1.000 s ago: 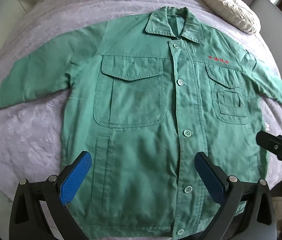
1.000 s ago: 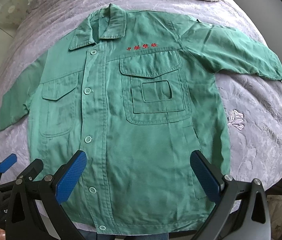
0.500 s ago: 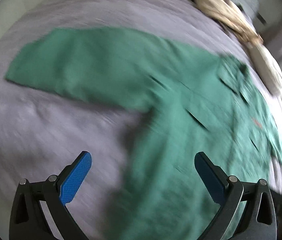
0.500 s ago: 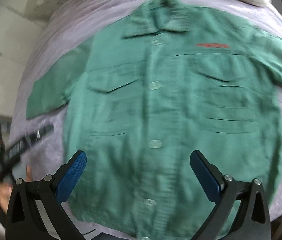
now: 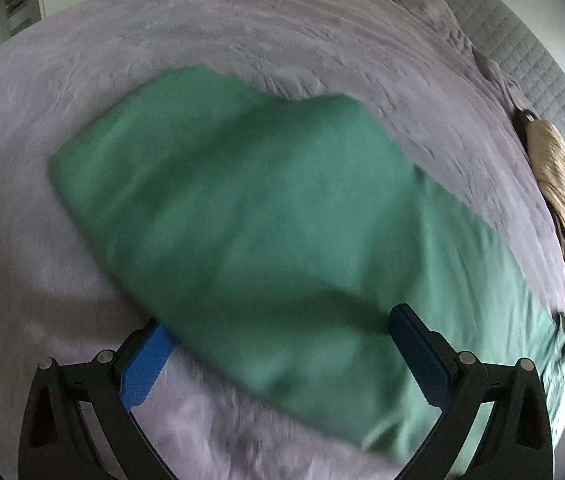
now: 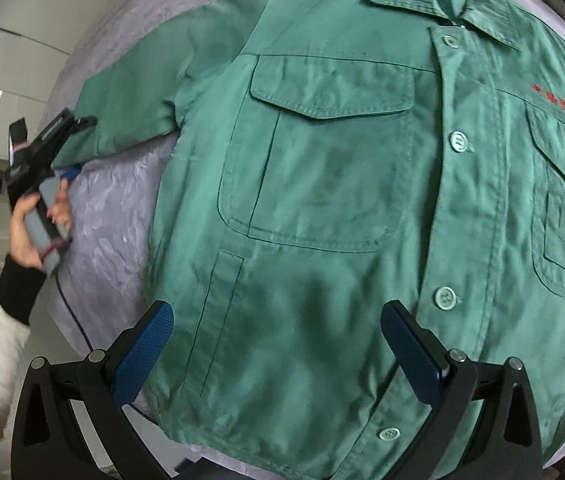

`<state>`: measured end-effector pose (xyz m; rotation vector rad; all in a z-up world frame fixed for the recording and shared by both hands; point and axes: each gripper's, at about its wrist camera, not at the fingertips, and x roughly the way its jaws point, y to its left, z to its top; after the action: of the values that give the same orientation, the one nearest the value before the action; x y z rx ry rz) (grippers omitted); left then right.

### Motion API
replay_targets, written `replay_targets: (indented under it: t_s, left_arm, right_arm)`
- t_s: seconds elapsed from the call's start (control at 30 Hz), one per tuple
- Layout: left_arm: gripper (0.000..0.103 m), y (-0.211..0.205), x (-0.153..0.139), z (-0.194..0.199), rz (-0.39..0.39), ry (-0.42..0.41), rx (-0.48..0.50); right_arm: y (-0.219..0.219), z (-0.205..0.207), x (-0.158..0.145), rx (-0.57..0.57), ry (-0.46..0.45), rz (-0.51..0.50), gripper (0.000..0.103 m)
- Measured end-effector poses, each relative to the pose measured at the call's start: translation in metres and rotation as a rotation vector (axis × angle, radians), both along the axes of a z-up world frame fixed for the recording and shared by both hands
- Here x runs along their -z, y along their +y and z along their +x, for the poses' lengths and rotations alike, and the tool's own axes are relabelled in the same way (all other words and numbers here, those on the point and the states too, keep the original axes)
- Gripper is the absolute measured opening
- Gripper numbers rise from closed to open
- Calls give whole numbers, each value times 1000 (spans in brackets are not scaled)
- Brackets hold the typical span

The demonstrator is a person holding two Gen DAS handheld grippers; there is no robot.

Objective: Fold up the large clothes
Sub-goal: 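Grasp the jacket side edge with the left tool and fold it inward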

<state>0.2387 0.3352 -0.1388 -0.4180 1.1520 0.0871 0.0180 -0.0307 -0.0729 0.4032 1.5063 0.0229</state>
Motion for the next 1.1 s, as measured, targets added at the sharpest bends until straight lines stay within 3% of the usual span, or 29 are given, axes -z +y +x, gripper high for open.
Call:
replay_targets:
  t_s: [0.07, 0.13, 0.2, 0.3, 0.47, 0.6, 0.73, 0.9, 1.03, 1.1]
  left_arm:
    - [70, -3, -7, 4, 56, -34, -11]
    - [27, -2, -13, 6, 79, -48, -19]
    - [5, 9, -19, 4, -34, -88, -3]
    - [5, 6, -42, 0, -138, -166, 43]
    - [5, -64, -108, -1, -179, -330, 256]
    - [5, -146, -153, -7, -212, -413, 461]
    - [5, -272, -173, -26, -111, -446, 694]
    - [5, -403, -138, -61, -69, -353, 910]
    - [5, -467, -83, -97, 98, -259, 1014]
    - [7, -479, -59, -114, 155, -215, 1057]
  right_arm:
    - [6, 5, 4, -11, 6, -10, 103]
    - [8, 7, 6, -12, 14, -8, 103]
    - [8, 8, 10, -8, 23, -4, 103]
    - [11, 10, 14, -4, 22, 4, 103]
    - [-8, 4, 5, 34, 0, 23, 103]
    - [-35, -7, -6, 93, -35, 31, 103]
    - [-76, -24, -16, 200, -78, 35, 103]
    - [-131, -57, -18, 343, -97, 22, 103]
    - [-175, -84, -12, 443, -76, 4, 103]
    - [-189, -93, -5, 471, -57, -2, 103]
